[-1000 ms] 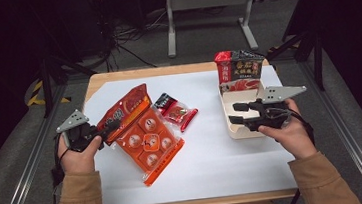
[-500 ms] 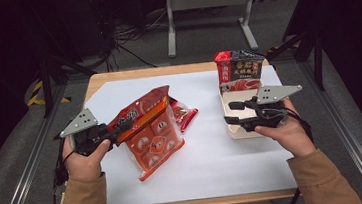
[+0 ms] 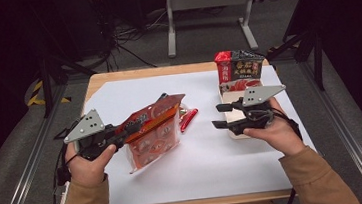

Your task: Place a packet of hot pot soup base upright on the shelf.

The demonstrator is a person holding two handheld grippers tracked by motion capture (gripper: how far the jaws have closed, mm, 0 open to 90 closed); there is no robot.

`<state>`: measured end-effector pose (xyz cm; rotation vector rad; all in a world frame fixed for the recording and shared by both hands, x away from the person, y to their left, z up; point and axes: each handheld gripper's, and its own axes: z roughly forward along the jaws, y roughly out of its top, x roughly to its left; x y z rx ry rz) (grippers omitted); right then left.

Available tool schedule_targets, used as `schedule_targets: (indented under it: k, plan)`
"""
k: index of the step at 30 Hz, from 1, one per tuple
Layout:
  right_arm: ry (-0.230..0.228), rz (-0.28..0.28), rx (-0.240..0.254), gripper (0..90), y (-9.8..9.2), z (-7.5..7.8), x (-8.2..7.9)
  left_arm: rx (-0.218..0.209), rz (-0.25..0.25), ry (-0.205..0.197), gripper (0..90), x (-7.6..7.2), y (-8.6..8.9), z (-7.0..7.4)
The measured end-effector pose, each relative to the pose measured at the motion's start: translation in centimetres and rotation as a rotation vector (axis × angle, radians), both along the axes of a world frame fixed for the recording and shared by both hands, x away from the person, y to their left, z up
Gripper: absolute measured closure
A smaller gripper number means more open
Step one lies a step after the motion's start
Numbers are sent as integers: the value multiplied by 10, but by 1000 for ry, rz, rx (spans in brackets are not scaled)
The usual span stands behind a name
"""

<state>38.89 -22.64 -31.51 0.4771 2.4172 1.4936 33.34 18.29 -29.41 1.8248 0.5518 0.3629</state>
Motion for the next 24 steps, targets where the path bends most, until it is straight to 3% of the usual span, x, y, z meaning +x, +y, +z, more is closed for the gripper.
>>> schedule_targets:
  k: [15, 24]
  plan:
    - [9, 97, 1, 375, 39, -7, 10, -50, -79, -25, 900, -3, -8, 8]
    - [-9, 166, 12, 365, 56, -14, 12, -69, -123, -43, 900, -6, -13, 11]
